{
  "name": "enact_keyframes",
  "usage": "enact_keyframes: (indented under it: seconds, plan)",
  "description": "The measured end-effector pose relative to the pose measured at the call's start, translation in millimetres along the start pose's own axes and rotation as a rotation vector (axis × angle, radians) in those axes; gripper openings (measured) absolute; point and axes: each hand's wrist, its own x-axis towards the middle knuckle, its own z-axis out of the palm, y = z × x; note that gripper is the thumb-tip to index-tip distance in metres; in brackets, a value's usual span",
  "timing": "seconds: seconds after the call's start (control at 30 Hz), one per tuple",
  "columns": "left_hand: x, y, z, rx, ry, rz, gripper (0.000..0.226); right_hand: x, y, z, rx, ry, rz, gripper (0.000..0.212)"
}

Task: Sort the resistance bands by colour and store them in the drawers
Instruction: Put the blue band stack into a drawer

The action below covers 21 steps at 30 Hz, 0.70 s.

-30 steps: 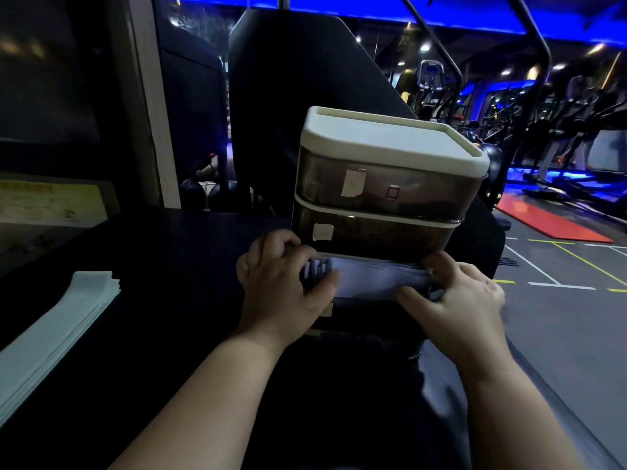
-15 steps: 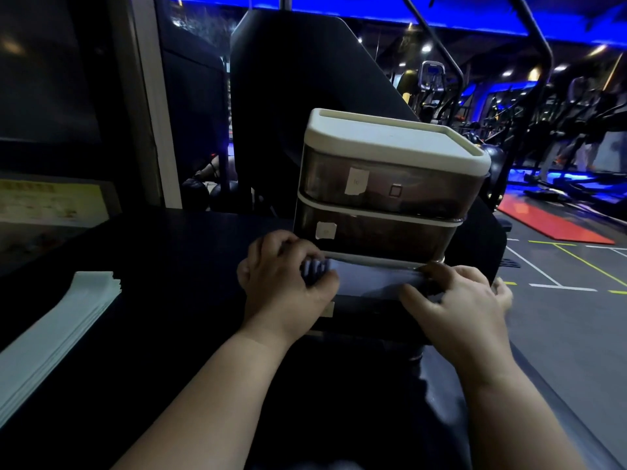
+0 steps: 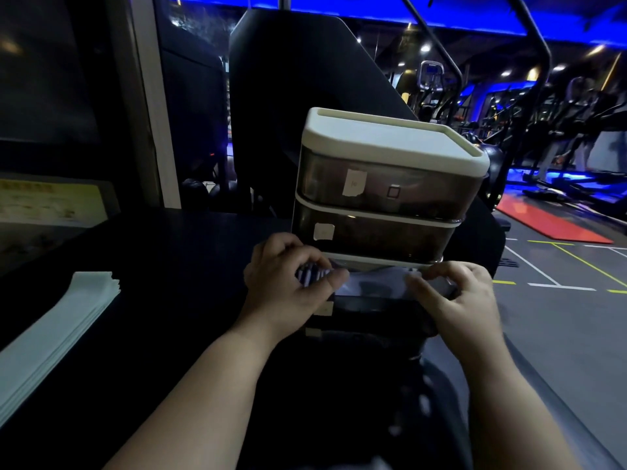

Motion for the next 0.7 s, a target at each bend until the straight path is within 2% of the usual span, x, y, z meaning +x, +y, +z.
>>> enact_keyframes:
  seconds: [0.1, 0.17, 0.27, 0.37, 0.53, 0.7]
  plan:
    - [0.3, -9.9, -12.9, -0.093, -0.098, -0.033, 0.046, -0.6, 5.7, -10.5, 0.209, -0.18, 0.0, 0.022]
    - [-0.7, -15.3, -20.4, -0.124, -0.191, -0.052, 0.054, -1.3, 15.4, -17.2, 0.277, -0.296, -0.002, 0.038]
    - [-2.6, -20.3, -24.8, -0.187, -0.248, -0.135, 0.077, -1.5, 23.1, -22.0, 0.32, -0.383, 0.048, 0.057]
    - [-4.4, -24.2, -20.0, -0.386, -0.272, -0.224, 0.085, -0.7, 28.6, -20.1, 0.403, -0.37, 0.067, 0.067]
    - [-3.0, -24.2, -9.6, -0.497, -0.242, -0.275, 0.085, -1.9, 28.7, -9.3, 0.429, -0.264, 0.08, 0.06]
    - [-1.2, -21.9, -1.3, -0.492, -0.189, -0.271, 0.066, 1.9, 38.0, 0.2, 0.386, -0.194, 0.136, 0.085]
